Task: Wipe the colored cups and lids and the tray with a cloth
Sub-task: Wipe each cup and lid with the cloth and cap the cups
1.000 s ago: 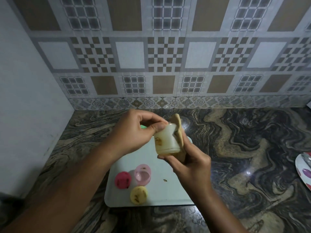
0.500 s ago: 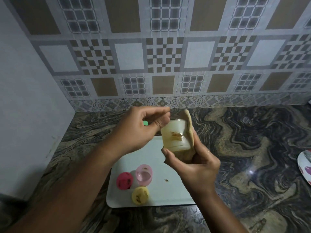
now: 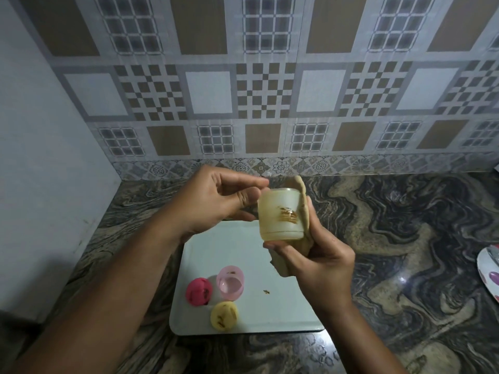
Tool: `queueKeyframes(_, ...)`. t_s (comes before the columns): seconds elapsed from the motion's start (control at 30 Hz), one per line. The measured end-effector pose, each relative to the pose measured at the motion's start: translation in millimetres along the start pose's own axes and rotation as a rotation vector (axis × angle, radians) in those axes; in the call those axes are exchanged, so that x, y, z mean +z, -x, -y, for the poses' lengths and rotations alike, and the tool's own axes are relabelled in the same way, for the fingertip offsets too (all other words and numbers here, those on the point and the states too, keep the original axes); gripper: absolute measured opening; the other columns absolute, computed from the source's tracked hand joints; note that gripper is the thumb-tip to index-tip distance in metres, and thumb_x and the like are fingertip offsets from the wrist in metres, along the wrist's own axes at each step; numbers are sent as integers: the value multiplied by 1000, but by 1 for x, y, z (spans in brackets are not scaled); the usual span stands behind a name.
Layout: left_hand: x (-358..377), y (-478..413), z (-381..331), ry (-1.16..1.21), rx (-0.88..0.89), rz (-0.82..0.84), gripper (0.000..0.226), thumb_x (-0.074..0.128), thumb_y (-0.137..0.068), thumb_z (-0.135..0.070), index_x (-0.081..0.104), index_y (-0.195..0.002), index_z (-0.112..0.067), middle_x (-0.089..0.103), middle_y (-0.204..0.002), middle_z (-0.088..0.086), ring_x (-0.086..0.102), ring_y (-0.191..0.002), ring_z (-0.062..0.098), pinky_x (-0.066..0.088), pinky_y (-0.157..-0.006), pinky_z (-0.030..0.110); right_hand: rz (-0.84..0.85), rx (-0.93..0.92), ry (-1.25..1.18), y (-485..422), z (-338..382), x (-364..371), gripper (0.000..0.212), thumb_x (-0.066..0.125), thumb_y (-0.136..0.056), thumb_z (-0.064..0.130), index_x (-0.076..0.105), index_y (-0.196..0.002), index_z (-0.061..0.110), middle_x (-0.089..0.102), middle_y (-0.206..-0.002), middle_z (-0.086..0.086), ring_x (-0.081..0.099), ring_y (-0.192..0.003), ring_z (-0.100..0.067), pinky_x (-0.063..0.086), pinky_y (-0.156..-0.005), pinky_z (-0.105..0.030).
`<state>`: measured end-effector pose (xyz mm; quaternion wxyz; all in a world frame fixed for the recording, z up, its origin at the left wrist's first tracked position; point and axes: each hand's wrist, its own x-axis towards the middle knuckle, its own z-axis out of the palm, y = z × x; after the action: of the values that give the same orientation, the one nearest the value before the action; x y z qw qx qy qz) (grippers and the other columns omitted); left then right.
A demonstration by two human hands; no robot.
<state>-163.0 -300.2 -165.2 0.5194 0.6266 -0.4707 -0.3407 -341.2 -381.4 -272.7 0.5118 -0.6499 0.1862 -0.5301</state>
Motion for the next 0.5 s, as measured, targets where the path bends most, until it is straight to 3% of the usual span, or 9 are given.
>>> queueKeyframes(0.1, 2, 0, 6, -12, 6, -23, 14, 73, -76, -25, 79, -88, -23, 77, -90, 4, 73, -90, 25, 63, -74, 42, 42, -39, 15, -1, -3, 1, 83, 92, -69, 37, 55, -141, 20, 74, -114, 22, 60, -73, -4, 64, -62, -35)
queueKeyframes(0.17, 5, -1, 7, -64, -6, -55, 3, 75, -78, -25, 76, -81, -24, 74, -82, 2, 72, -85, 28, 63, -71, 45, 70, -141, 131, 0, -5, 0, 78, 86, -76, 44, 56, -141, 15, 72, -128, 1, 70, -91, -9, 65, -71, -42)
queueKeyframes(0.27, 13, 0, 5, -272, 77, -90, 4, 78, -82, -27, 75, -82, -30, 72, -78, -11, 70, -80, 27, 61, -72, 49, 57, -316, 360, 6, -9, 1, 74, 86, -75, 34, 56, -135, 2, 66, -130, -24, 71, -112, -25, 63, -85, -39)
queueKeyframes(0.33, 18, 4, 1, -287, 130, -115, 11, 78, -81, -37, 77, -90, -32, 74, -84, -12, 71, -83, 19, 61, -73, 45, 15, -270, 292, 8, -5, 3, 76, 86, -78, 37, 54, -137, 1, 70, -126, -19, 74, -98, -21, 64, -76, -44)
queueKeyframes(0.4, 16, 7, -1, -168, 93, -100, 27, 76, -79, -43, 77, -102, -27, 77, -93, -5, 72, -90, 17, 62, -75, 41, -8, -169, 151, 8, -1, 3, 77, 87, -78, 33, 52, -141, 4, 77, -116, 5, 72, -83, -7, 64, -68, -38)
queueKeyframes(0.43, 13, 7, -1, -135, 72, -79, 31, 74, -78, -40, 77, -103, -23, 77, -95, -3, 73, -92, 17, 62, -76, 40, -13, -132, 118, 8, 1, 4, 77, 88, -76, 26, 51, -142, 8, 76, -107, 18, 69, -77, 1, 63, -65, -32)
queueKeyframes(0.5, 10, 6, 0, -143, 60, -70, 26, 74, -75, -34, 79, -97, -20, 77, -91, 0, 73, -91, 18, 62, -77, 39, -50, -11, 24, 10, 7, 8, 84, 92, -69, 32, 53, -143, 25, 74, -85, 19, 61, -62, 0, 59, -54, -35)
